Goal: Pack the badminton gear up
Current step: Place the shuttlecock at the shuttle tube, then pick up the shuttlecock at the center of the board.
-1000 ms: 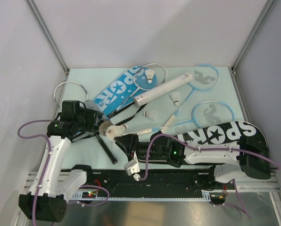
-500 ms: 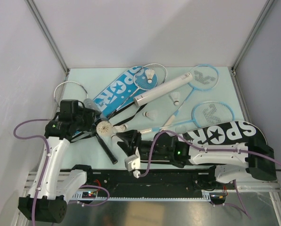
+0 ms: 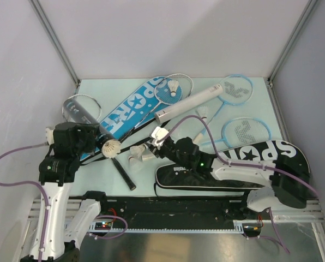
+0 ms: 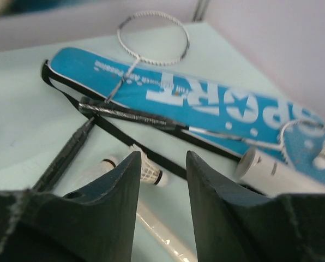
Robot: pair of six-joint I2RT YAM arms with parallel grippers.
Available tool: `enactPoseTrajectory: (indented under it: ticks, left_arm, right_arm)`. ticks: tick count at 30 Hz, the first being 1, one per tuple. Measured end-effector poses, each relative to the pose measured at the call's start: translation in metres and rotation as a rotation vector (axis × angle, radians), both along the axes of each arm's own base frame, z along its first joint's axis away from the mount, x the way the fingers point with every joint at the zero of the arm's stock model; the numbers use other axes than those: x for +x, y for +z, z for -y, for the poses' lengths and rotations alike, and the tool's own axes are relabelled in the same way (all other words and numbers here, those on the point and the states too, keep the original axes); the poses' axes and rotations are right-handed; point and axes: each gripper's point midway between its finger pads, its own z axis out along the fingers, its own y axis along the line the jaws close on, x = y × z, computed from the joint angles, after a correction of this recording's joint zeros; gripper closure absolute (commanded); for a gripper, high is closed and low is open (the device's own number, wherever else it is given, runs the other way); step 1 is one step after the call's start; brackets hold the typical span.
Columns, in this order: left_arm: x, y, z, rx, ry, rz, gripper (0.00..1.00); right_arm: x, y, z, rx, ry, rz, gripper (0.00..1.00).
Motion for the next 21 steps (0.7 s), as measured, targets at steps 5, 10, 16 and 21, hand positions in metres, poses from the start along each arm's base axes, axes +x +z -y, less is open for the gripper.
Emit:
enactPoseTrajectory:
  ticks: [5,10,16,21]
  left_arm:
    - [-0.013,-0.003,-0.015,0.031,0.067,0.007,0.76]
    - [-0.026,-0.001,-0.026,0.060,0.116,0.018,0.76]
    - [-0.040,-0.007,-0.033,0.087,0.143,-0.028,0.75]
    - [-0.048,-0.003,-0.041,0.117,0.172,-0.027,0.75]
  right_arm:
    - [0.038,-0.049,-0.010,-0.057,-0.182,-0.180,0.58]
    - [0.069,-0.052,-0.019,0.022,-0.364,-0.335,0.60]
    - [0.080,-0.076,-0.050,0.048,-0.441,-0.460,0.59]
    - [0.071,-0.118,-0.077,-0.041,-0.449,-0.521,0.57]
